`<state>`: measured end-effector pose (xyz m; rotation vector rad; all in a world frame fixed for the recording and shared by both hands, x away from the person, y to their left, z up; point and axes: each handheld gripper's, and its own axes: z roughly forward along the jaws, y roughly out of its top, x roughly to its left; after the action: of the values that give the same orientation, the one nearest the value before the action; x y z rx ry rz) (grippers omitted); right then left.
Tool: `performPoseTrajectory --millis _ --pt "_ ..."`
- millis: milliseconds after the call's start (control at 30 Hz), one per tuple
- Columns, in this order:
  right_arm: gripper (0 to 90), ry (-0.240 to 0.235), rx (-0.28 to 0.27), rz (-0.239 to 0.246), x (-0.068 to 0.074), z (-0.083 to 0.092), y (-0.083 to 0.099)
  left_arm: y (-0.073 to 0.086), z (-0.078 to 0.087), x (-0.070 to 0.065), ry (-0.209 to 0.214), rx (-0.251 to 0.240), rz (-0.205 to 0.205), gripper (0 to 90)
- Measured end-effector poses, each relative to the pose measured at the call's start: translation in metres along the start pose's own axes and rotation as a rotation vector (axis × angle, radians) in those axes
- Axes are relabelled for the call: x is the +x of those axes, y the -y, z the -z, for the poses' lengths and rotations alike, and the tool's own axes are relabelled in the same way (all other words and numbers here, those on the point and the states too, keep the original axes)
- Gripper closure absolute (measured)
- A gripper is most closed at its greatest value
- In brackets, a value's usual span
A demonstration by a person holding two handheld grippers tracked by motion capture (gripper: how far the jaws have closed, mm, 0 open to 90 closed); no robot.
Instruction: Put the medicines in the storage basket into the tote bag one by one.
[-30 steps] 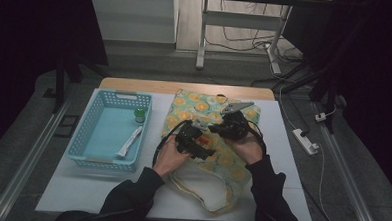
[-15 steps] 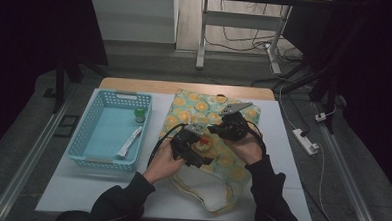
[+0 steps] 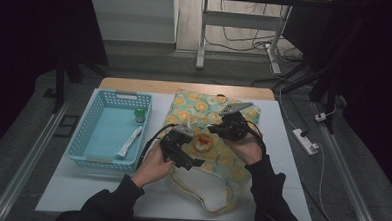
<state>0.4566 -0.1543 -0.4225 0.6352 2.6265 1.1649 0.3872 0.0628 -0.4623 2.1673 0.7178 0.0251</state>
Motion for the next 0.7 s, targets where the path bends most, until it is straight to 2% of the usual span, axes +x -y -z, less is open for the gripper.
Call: performPoseTrajectory --millis 167,267,367,500,700 --pt "88.9 0.000 -0.001 -0.001 0.000 0.000 0.000 0.006 0.015 0.009 0.001 -0.003 0.004 0.0" --pt "89.0 0.001 -0.001 -0.003 0.000 0.001 0.000 0.011 0.025 0.014 -0.029 -0.003 0.009 0.0" --pt "88.9 0.001 0.000 -0.003 -0.001 0.001 0.000 0.018 0.037 0.020 -0.056 -0.022 0.029 0.0" --pt "88.9 0.000 0.002 -0.002 0.000 0.000 0.000 0.025 0.053 0.027 -0.112 -0.021 0.057 0.0" --pt "88.9 0.000 0.001 -0.003 0.000 -0.001 0.001 0.036 0.076 0.038 -0.171 -0.043 0.094 0.0"
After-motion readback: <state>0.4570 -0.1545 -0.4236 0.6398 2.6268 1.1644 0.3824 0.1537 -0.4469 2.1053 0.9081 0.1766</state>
